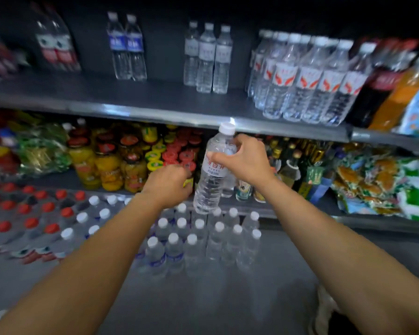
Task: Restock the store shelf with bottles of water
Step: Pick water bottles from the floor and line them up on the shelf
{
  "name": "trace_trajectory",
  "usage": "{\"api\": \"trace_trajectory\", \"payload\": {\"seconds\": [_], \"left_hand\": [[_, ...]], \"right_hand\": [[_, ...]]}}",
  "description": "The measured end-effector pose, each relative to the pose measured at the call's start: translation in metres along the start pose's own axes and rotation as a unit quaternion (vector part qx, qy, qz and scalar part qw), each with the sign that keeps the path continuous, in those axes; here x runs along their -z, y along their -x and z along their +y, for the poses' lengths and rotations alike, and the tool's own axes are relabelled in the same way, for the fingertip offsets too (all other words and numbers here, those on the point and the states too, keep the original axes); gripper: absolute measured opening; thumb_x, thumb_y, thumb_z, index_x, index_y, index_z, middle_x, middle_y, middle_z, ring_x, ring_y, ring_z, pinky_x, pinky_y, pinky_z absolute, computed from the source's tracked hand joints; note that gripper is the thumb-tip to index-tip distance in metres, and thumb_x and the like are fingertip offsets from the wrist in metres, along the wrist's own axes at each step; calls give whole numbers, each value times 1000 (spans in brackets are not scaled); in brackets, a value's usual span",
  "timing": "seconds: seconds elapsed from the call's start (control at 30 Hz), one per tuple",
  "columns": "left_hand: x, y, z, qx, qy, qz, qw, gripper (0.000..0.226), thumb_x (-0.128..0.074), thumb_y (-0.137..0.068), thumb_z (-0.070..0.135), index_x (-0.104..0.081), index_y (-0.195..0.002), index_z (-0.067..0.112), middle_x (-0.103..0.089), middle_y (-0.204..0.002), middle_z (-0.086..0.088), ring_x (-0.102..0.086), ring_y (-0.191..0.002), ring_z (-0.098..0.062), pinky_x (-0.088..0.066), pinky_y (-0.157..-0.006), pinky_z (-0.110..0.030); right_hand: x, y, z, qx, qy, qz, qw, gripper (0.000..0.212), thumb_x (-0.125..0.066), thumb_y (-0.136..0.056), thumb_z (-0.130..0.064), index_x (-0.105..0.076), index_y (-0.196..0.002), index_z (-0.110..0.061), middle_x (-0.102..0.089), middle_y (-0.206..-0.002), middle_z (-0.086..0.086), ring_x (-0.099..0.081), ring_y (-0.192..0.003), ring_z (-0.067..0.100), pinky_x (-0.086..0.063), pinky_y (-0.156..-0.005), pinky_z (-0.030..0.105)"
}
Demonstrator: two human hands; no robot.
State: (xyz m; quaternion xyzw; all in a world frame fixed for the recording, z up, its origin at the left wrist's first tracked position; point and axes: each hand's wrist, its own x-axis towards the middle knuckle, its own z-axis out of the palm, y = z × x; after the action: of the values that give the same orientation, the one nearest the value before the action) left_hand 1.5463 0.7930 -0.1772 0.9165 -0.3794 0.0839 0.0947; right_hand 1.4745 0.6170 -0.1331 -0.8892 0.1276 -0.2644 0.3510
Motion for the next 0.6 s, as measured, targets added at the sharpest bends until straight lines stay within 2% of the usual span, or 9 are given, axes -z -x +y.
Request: {"api": "trace_trajectory", "payload": {"seconds": [0.07, 0.2, 0.33, 0.4, 0.5, 0.6], "left_hand": [[31, -12, 0, 0, -12, 33, 999, 18, -50, -89, 32, -59, -86, 16, -63, -100, -10, -59, -96, -32, -43, -67, -34], [78, -40, -7, 0, -31, 82, 996, 25, -49, -89, 35, -64, -100, 19, -64, -109, -7, -58, -103, -30, -45, -73, -34], [109, -76, -18, -2, -20, 108, 994, 32, -49, -90, 36, -62, -116, 22, -62, -117, -3, -56, -109, -28, -49, -84, -38], [119, -95, -26, -2, -21, 114, 993, 34, -48, -92, 38, -60, -120, 24, -60, -120, -1, -55, -111, -27, -48, -86, -39], [127, -125, -44, -2, -28, 110, 994, 35, -48, -93, 38, -59, -124, 24, -60, -122, -1, -55, -112, -27, -46, -86, -39], [129, -155, -65, 2, -36, 106, 994, 34, -49, -93, 39, -60, -120, 22, -61, -119, -1, -56, -108, -27, -48, -84, -38]], "right_hand": [[17, -20, -22, 13, -5, 8, 1000, 33, -82, -65, -48, -64, -77, -23, -70, -78, -7, -64, -72, 5, -48, -62, 25], [43, -58, -58, 37, 5, 14, 999, 31, -80, -68, -46, -57, -67, -25, -63, -70, -10, -61, -68, 8, -43, -57, 25], [54, -102, -81, 52, 15, 26, 998, 52, -78, -65, -53, -61, -77, -5, -67, -76, 6, -62, -67, 18, -49, -59, 36], [54, -126, -89, 62, 15, 35, 997, 56, -78, -62, -55, -62, -77, -4, -68, -76, 5, -64, -67, 17, -55, -62, 40], [48, -165, -97, 62, 7, 46, 997, 51, -81, -61, -51, -64, -73, -5, -67, -71, 2, -64, -64, 15, -57, -64, 45], [38, -205, -101, 63, -5, 41, 997, 40, -82, -63, -48, -60, -66, -15, -68, -69, -3, -67, -67, 13, -59, -64, 42]]}}
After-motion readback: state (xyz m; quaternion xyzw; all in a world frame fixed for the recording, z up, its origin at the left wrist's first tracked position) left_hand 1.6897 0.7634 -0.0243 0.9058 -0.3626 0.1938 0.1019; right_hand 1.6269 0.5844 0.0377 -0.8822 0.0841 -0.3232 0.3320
